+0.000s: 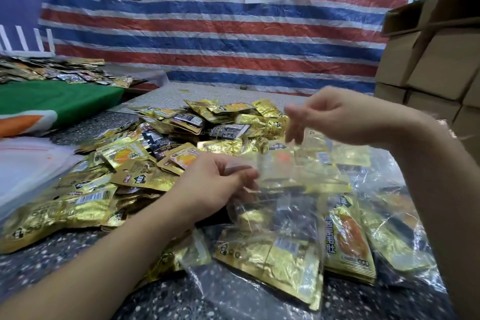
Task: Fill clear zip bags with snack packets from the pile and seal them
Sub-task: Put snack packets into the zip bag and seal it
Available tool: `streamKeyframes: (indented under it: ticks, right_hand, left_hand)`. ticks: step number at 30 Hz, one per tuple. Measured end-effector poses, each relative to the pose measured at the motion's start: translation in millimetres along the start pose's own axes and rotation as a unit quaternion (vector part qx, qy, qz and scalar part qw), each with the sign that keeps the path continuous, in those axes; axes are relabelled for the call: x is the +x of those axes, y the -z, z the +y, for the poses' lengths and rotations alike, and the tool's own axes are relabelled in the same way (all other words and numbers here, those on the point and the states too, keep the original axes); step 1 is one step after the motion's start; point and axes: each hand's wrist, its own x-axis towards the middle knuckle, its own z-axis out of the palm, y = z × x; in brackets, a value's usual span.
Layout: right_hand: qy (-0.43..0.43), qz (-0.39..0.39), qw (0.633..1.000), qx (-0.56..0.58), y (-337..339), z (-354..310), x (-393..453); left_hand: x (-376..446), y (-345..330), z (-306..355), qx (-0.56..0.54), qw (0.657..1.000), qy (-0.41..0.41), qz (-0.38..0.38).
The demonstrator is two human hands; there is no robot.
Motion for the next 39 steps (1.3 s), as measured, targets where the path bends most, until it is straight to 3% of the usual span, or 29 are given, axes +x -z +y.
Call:
streamKeyframes:
  ticks: [3,5,13,17,22,29,35,39]
  right_hand:
    - [0.003,0.117,0.991,0.062,-1.1,10.4,12.5]
    - [0.013,0.124,0.992,0.020,-8.2,11.3,30.5]
    - [0.057,-0.020,0.978,-0.202,-42.0,-7.7,120.8]
    - [0.016,-0.099,0.952,-0.288,-63.5,-4.1,146.0]
    - [-0.034,-0.109,0.927,-0.356,-72.6,-2.7,155.5]
    - [-0.106,-0.150,0.943,-0.277,-74.1,-9.1,145.0]
    - [-0.130,-0.136,0.931,-0.311,-78.8,-15.7,132.8]
    - [-0.159,-0.137,0.951,-0.227,-72.2,-6.3,123.9]
  left_hand:
    - [1.9,1.6,-3.3,0.020,1.000,-0.018,-0.005]
    - [3.1,1.5,-4.9,0.032,0.999,-0.027,-0.010]
    - [3.0,-0.1,-5.6,0.028,0.999,-0.030,-0.011]
    - [2.4,0.0,-4.1,0.029,0.999,-0.027,-0.003]
    - [3.7,-0.6,-4.0,0.024,0.999,-0.030,-0.002]
    - [4.6,1.2,-4.6,0.018,0.999,-0.032,-0.005]
    - [3.2,0.8,-2.6,0.018,1.000,-0.022,-0.011]
    - [1.3,0.9,-1.5,0.021,0.999,-0.027,-0.014]
